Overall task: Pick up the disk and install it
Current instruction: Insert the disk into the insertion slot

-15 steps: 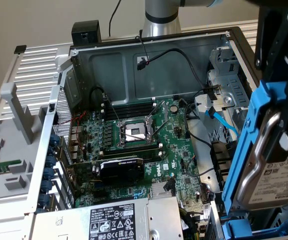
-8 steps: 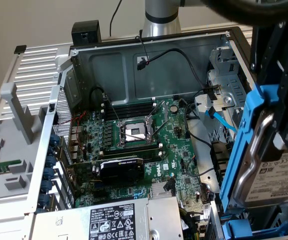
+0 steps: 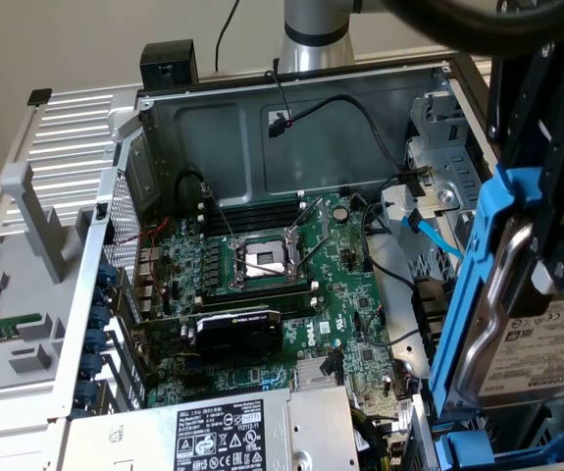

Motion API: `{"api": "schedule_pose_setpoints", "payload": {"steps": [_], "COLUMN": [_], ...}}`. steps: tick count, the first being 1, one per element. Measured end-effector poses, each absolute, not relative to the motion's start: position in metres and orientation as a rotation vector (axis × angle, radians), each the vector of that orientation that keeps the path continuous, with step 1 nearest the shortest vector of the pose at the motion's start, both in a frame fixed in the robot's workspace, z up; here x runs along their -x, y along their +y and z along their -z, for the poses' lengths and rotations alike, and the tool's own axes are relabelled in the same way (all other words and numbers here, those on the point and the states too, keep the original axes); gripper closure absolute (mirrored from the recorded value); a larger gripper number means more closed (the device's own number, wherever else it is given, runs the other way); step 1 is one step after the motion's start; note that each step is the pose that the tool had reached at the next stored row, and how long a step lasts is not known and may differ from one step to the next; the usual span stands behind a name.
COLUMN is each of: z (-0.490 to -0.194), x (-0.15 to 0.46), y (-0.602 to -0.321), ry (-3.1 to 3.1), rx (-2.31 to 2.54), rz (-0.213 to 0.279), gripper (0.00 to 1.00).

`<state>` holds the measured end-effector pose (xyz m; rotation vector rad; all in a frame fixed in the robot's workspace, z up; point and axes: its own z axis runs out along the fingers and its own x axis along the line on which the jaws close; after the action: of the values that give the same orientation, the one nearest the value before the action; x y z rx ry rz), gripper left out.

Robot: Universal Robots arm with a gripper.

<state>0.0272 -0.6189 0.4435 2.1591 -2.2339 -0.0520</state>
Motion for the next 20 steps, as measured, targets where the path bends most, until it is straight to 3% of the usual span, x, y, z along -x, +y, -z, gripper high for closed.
{"api": "schedule_pose_setpoints", "payload": {"steps": [20], "z": [-0.4354], "x": [-0.0273], "y": [-0.615], "ry": [-2.235], "rx": [-2.16], "rz": [0.055], "gripper": [0.63]}}
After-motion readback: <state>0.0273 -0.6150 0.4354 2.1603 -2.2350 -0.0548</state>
